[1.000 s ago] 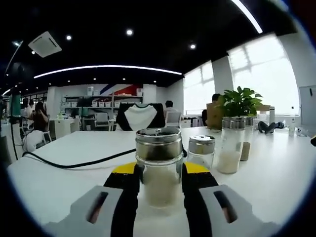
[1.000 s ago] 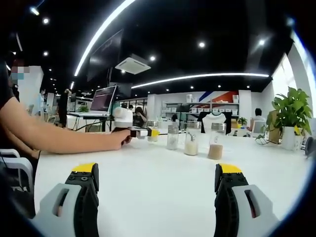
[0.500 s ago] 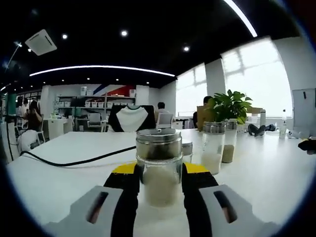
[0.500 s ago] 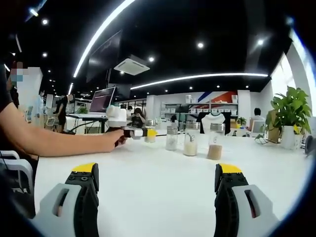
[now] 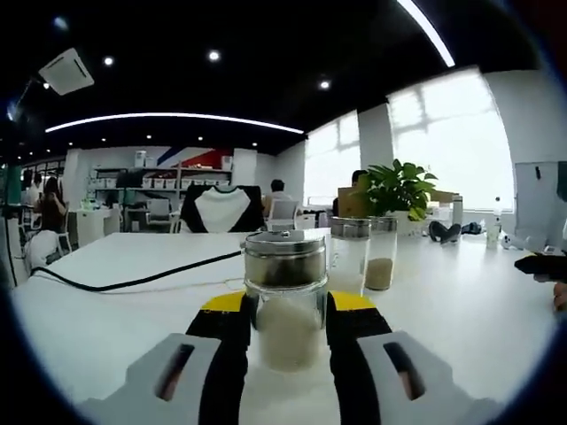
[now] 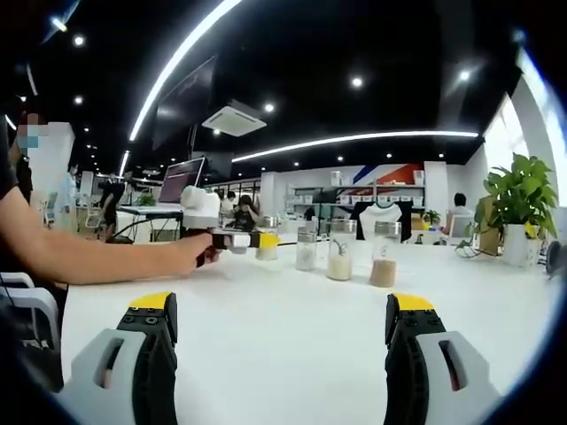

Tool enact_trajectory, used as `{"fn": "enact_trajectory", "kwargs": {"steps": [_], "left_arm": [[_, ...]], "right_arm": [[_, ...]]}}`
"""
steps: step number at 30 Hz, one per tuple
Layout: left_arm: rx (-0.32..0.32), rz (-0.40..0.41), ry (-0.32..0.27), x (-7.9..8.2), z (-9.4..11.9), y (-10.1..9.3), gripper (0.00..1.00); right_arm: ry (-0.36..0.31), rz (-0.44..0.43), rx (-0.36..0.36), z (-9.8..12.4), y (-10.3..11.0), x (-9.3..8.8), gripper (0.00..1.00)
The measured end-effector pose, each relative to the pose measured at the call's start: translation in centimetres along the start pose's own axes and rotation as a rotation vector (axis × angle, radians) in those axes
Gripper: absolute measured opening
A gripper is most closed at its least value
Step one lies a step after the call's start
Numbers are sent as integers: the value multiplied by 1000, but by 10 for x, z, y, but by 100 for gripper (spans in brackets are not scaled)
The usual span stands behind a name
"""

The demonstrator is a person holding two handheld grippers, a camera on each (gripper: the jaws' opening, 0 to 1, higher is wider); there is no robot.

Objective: Rotate the seasoning bottle until the label or dispensing opening points toward the visible target arrow and the bottle remains upright within the marked orientation range

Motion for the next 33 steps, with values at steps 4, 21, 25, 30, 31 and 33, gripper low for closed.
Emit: {"fn": "enact_trajectory", "kwargs": {"steps": [4, 21, 25, 30, 31, 33], "left_arm": [[6, -23, 25, 2, 4, -7, 35], [-16, -25, 31, -3, 45, -45, 35], [-34, -15, 41, -7, 48, -52, 35], [-15, -50, 22, 1, 55, -57, 35], [-30, -80, 32, 1, 60, -66, 35], [-38, -94, 44, 0, 62, -71, 35]], "right_arm": [[6, 7, 5, -1, 1, -1, 100], [-18, -9, 15, 2, 3, 2, 100], [-20, -6, 16, 3, 4, 3, 100], [-31, -14, 13, 4, 3, 4, 100], [-32, -15, 13, 4, 3, 4, 100], [-33, -16, 14, 4, 3, 5, 100]]}}
Point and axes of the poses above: the point that each gripper's makers call its tool centre point, and the gripper's own axes: z roughly backward along the fingers, y roughly to its left, x roughly out of its top, the point moved 3 cm from there along z, roughly backward along the fingers, and after that the axes turned 10 degrees about -z, right-handed, at the moved point
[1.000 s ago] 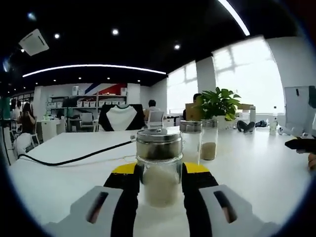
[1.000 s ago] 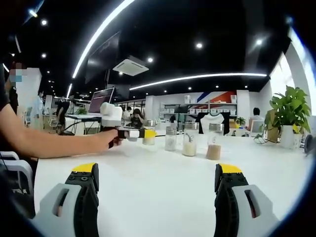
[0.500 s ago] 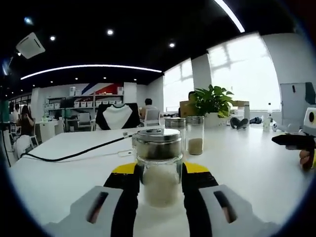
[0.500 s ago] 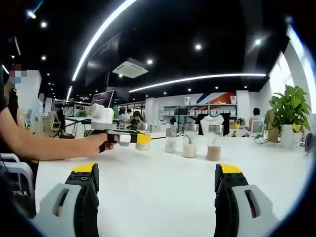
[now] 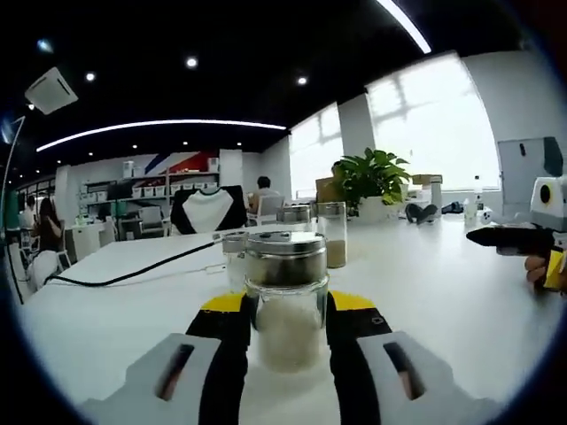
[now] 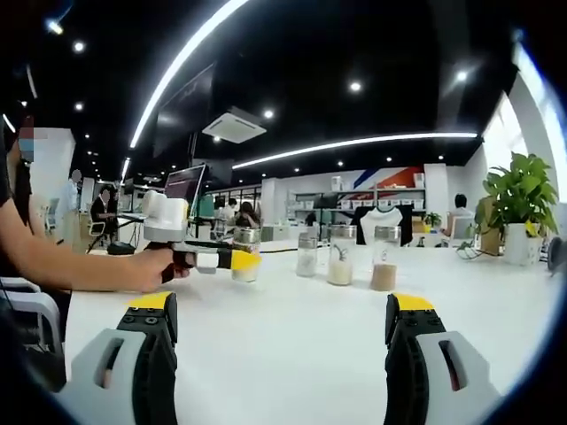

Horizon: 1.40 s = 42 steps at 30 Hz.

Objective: Rotate the seasoning bottle until the label or dispensing opening points toward the visible target arrow and the bottle remains upright within the marked orientation range

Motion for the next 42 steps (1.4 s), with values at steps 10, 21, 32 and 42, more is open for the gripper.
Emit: {"fn": "enact_trajectory", "kwargs": {"steps": [10, 21, 32, 42], "left_arm": [[-43, 42, -11, -1, 9, -14, 35], [-72, 55, -10, -2, 8, -19, 35], [-101, 54, -12, -3, 12, -25, 35], [-185, 59, -45, 6, 28, -52, 35]], "right_arm": [[11, 17, 0, 0, 1, -1, 96], [69, 63, 0, -4, 4, -10, 95], [75, 63, 27, -7, 7, -12, 86], [21, -68, 89, -9, 11, -5, 65]]}}
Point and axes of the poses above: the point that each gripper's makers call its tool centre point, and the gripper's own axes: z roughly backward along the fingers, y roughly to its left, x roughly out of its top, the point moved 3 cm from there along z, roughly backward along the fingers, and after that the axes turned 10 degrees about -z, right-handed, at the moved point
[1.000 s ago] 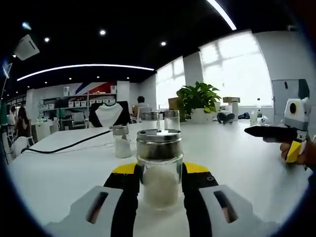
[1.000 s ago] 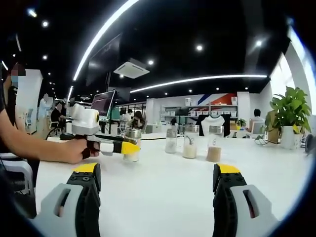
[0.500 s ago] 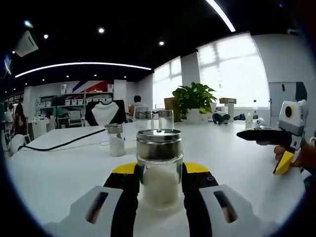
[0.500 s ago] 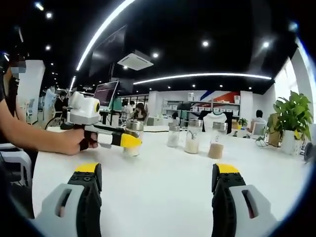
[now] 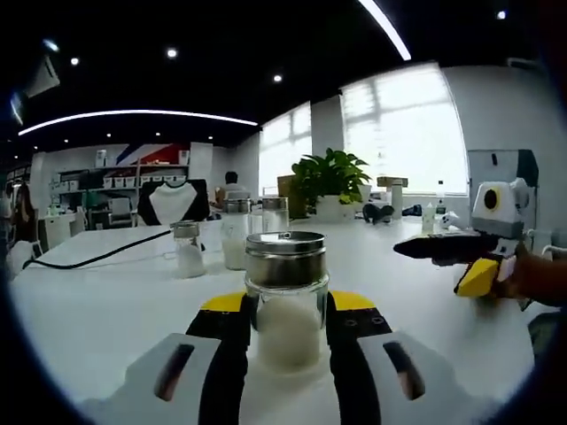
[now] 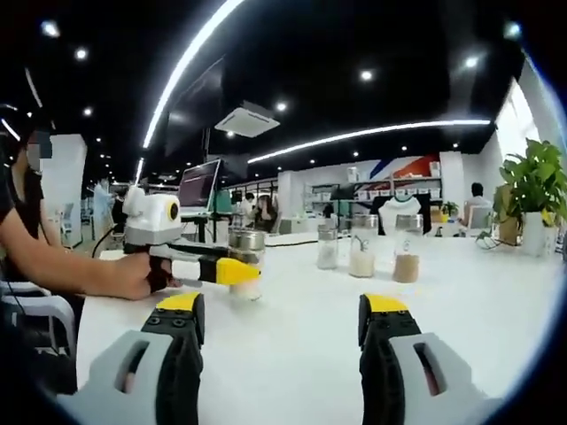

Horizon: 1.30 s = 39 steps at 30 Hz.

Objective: Rotate the seasoning bottle until the label or dispensing opening points toward the visible target arrow and the bottle remains upright within the marked orientation range

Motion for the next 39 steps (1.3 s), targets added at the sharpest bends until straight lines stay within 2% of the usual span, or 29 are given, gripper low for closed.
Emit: {"fn": "enact_trajectory", "kwargs": {"steps": [3, 8, 11, 15, 17, 20, 25, 29, 32, 35, 39], "left_arm": [[-67, -11, -18, 4, -2, -15, 35], [-131, -29, -17, 5, -1, -33, 35], [-145, -39, -17, 5, -1, -36, 35], [-151, -10, -13, 5, 1, -40, 35], [-153, 1, -14, 4, 3, -41, 35], [-178, 3, -23, 5, 4, -46, 35], [-228, -27, -29, 6, 5, -56, 35], [-243, -57, -27, 5, 4, -59, 35], [-253, -73, -22, 4, 4, -60, 35], [-278, -96, -31, 5, 3, -64, 35], [-293, -69, -60, 8, 3, -60, 35]], "right_arm": [[-25, -43, 11, 2, -1, 4, 59], [-27, -15, 23, 3, 5, 4, 51], [-17, 1, 52, 0, 10, 3, 48], [-24, -2, 84, -6, 14, 7, 38], [-31, -26, 118, -11, 19, 8, 38], [10, 30, 135, -24, 23, 5, 38], [5, 40, 211, -38, 32, 13, 37], [95, 88, 281, -52, 39, 5, 38], [138, 113, 309, -57, 45, -1, 35], [145, 111, 340, -60, 51, 2, 33], [147, 122, 369, -63, 51, 8, 33]]}}
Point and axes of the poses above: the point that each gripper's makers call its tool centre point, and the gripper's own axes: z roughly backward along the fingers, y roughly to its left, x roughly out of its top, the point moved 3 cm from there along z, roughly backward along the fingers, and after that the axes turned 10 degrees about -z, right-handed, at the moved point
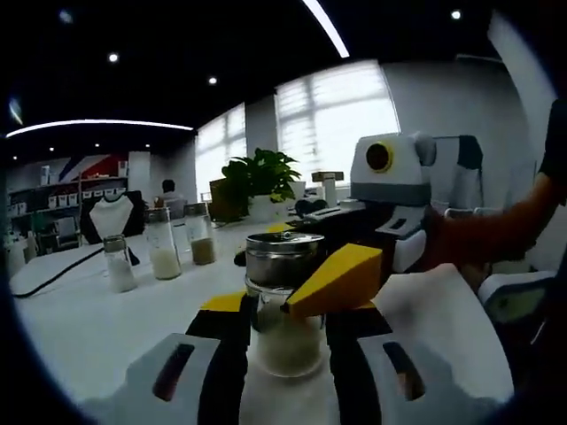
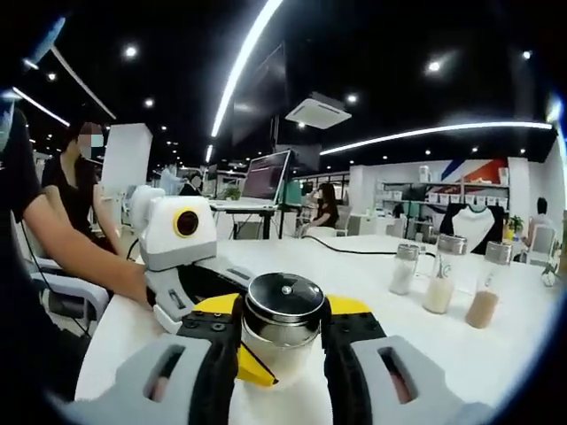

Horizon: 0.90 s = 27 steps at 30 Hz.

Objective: Rotate the seasoning bottle until the label or dispensing opening points toward the visible target arrow and the bottle remains upright within the marked orientation range

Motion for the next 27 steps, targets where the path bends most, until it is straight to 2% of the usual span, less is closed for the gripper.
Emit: {"fn": "enact_trajectory", "kwargs": {"steps": [4, 8, 11, 16, 19, 20, 22, 27], "left_arm": [[-17, 20, -32, 2, -1, 4, 35], [-47, 41, -61, 5, 0, 3, 35], [-88, 7, -65, 5, -1, 3, 35], [-122, -24, -39, -2, -7, 7, 35], [-124, -9, -62, 1, -8, 10, 35], [-124, 7, -87, 4, -7, 12, 35], [-104, 25, -100, 5, -6, 16, 36], [-3, 11, -58, -1, -10, 31, 39]], "right_arm": [[-4, -4, 24, -3, -3, 4, 33], [-16, -40, 89, -4, -2, 5, 34], [-8, -28, 115, -5, -2, 3, 34], [30, -16, 93, -7, -9, -2, 34], [2, -48, 77, -7, -13, 1, 34], [-19, -69, 76, -7, -14, 5, 34], [-30, -80, 53, -10, -18, 8, 34], [-32, -66, -22, -22, -30, 8, 33]]}}
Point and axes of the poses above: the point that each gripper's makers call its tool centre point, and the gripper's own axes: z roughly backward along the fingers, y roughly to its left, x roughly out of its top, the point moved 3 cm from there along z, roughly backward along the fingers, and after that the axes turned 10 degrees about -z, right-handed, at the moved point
